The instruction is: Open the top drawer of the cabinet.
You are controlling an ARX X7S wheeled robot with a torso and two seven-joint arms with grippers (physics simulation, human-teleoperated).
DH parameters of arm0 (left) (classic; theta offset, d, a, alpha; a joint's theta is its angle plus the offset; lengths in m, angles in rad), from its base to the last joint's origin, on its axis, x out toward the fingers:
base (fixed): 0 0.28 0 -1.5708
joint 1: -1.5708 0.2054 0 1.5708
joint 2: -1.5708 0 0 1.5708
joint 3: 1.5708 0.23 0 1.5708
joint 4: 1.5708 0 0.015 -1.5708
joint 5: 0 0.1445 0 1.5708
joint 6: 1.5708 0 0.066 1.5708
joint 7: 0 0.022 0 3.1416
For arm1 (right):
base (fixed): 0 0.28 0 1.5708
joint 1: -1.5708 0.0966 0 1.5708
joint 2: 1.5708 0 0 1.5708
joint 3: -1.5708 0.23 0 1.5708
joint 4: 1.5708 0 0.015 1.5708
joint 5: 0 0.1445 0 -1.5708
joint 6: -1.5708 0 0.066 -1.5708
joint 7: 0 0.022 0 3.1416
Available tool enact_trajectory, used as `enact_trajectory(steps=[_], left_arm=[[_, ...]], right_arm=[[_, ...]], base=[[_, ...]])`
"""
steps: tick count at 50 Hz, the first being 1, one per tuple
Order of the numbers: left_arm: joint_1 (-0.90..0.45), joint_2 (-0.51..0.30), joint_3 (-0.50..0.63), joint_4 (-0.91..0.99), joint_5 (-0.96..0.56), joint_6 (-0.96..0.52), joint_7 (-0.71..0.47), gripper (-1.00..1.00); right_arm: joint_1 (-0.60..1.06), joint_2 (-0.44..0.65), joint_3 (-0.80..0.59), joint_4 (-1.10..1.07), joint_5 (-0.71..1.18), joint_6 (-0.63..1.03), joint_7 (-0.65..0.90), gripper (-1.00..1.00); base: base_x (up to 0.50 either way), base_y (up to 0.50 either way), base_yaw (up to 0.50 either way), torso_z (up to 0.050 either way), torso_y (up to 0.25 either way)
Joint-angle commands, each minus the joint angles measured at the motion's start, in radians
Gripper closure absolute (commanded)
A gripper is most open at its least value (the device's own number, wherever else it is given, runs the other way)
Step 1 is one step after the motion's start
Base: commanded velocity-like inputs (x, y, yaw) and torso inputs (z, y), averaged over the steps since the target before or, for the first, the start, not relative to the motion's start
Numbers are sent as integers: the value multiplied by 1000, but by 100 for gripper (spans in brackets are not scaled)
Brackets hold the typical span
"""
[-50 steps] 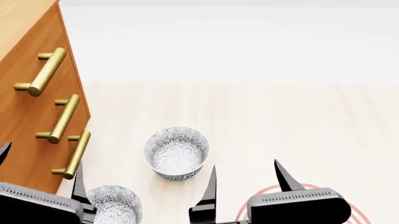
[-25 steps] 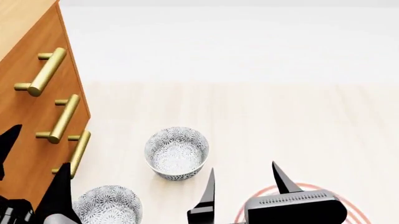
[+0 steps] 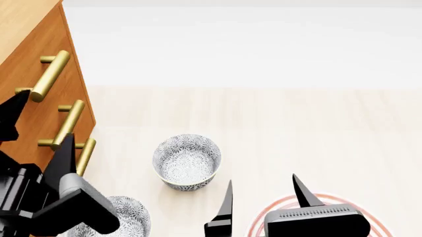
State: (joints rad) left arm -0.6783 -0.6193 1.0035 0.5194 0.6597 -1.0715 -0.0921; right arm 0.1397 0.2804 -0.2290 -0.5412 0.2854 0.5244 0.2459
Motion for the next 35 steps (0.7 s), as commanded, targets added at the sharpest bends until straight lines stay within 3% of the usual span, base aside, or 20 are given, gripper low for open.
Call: enact_trajectory(steps=[1,15,35], left_arm=[[-115,48,-17,-161,-45,42,37,-100],[-181,91,-41,-364,-109,143,14,-100],[-275,205,-36,-867,-194,390,-104,-100]], right_arm=[[0,5,1,13,1,-12,4,-100],[7,4,-12,25,-3,-15,12,-100],[5,12,-12,20,8,-22,17,-100]], base=[[0,0,0,0,0],[0,0,0,0,0],[0,0,0,0,0]])
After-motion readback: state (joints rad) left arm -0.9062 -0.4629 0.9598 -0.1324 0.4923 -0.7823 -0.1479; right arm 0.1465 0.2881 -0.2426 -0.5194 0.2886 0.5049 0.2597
